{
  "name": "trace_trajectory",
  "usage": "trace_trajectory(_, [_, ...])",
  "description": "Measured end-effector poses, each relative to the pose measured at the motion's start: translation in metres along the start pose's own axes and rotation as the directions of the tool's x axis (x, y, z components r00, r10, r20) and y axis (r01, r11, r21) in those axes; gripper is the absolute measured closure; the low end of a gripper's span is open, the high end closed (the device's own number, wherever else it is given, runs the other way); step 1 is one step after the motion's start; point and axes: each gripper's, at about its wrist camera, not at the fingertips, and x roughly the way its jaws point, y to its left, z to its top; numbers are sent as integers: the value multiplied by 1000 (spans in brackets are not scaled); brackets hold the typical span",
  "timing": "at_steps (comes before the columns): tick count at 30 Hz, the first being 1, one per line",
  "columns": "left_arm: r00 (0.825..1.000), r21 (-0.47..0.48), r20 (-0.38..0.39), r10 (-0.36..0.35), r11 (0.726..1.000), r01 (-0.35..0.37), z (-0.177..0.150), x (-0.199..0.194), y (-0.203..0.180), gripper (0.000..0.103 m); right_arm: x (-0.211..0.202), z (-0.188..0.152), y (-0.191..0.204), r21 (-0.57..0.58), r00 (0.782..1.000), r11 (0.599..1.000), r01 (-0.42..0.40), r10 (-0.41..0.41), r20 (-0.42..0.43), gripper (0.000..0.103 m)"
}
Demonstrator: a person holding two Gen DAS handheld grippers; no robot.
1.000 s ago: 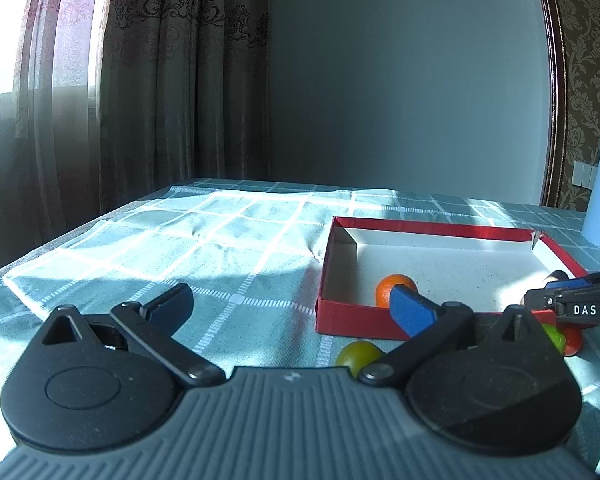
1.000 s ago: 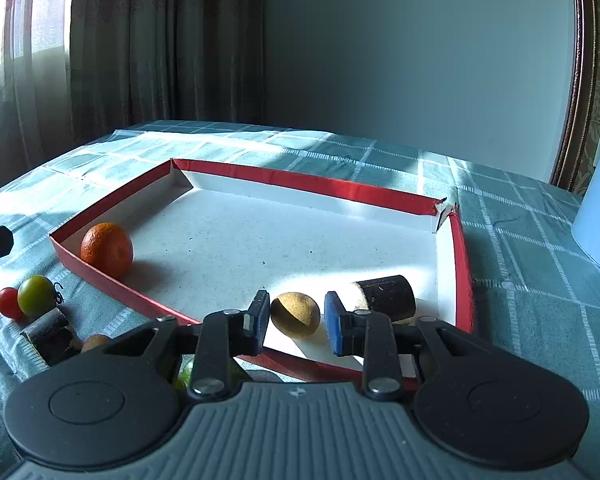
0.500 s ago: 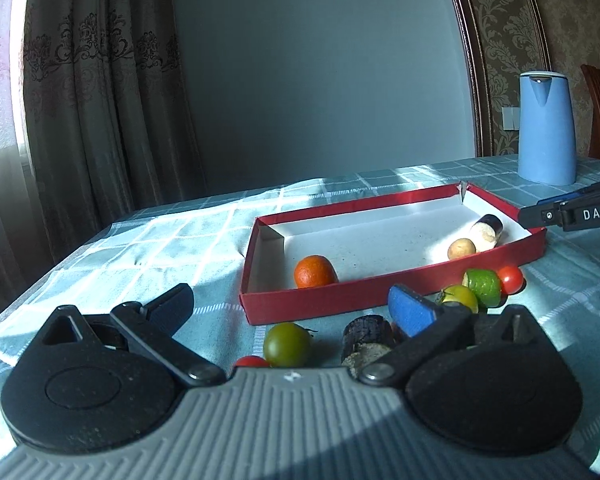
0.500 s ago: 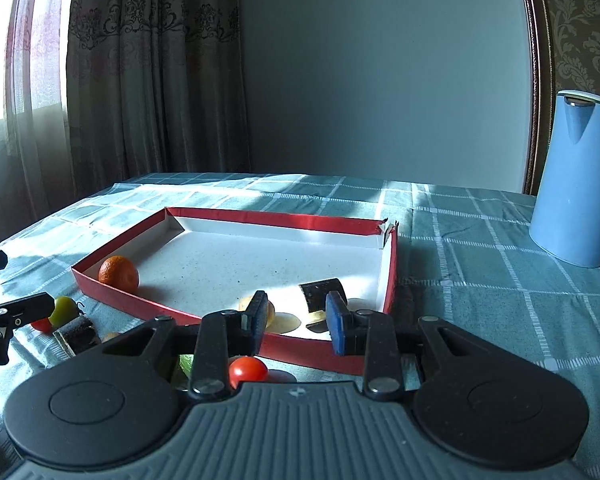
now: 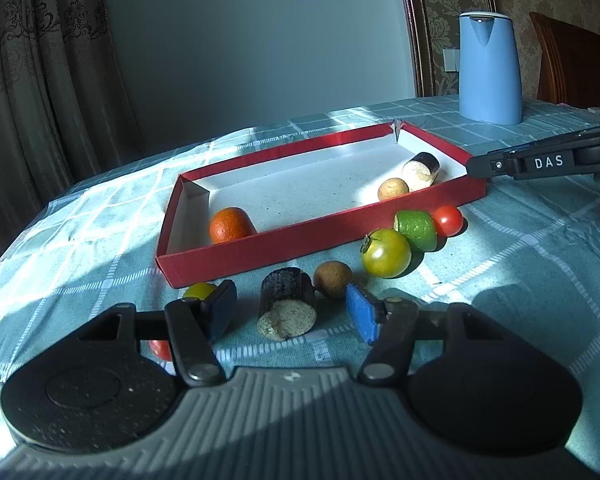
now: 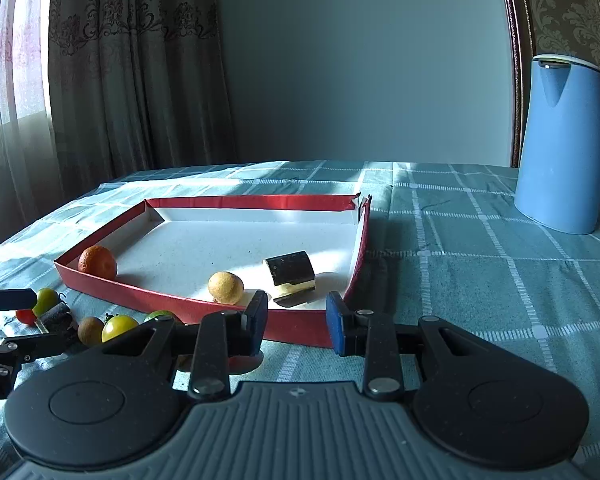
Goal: Organize fruits
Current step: 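Close the left gripper on the dark eggplant slice, then lower the eggplant slice into the tray and open the left gripper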
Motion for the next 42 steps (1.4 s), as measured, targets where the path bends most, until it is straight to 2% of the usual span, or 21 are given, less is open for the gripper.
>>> trace_trajectory(4, [1000, -8, -27, -14, 1000, 14, 1, 4, 2, 45, 0, 0, -1, 4, 1000, 1000, -4, 4, 4, 72])
trace_trajectory(6, [999, -1, -45, -26, 1000, 26, 1, 7, 1, 49, 1, -1, 0, 0, 1000, 1000, -3, 3, 3, 72])
trace_trajectory(8, [998, 5, -58, -35, 999, 36, 2, 10, 0, 61, 0, -1, 2, -6, 1000, 1000, -4, 4, 5, 72])
trace_trajectory(12, [996, -18, -75, -44, 999, 43, 1, 13, 4, 72, 0, -2, 2, -9, 1000, 1000, -7, 7, 6, 72])
trace_trajectory(18, [997, -39, -63, -39, 999, 36, 1, 10, 6, 73, 0, -2, 2, -10, 1000, 1000, -8, 8, 7, 72])
trace_trajectory(22, [1000, -80, -15, -17, 997, 16, 5, 2, 9, 73, 0, -2, 2, -10, 1000, 1000, -10, 10, 8, 72])
trace_trajectory(28, [995, -133, 84, 50, 990, -39, 33, -1, 8, 73, 0, -2, 3, -17, 1000, 1000, -15, 15, 8, 72])
trace_trajectory(31, [986, -143, 121, 116, 985, -98, 48, 9, 7, 73, 0, -2, 3, -17, 1000, 1000, -15, 15, 8, 72])
trace_trajectory(35, [981, -207, 111, 159, 969, -133, 59, 32, 25, 73, 0, -3, 4, -18, 1000, 1000, -14, 14, 7, 72])
trace_trajectory(37, [979, -234, 106, 172, 961, -144, 60, 41, 37, 73, 1, -3, 4, -21, 1000, 1000, -15, 15, 7, 71])
trace_trajectory(41, [974, -260, 89, 207, 949, -178, 62, 56, 54, 73, 1, -3, 7, -34, 1000, 999, -18, 19, 6, 56])
trace_trajectory(42, [975, -266, 83, 207, 947, -178, 63, 59, 57, 73, 1, -3, 7, -36, 1000, 999, -17, 17, 5, 55])
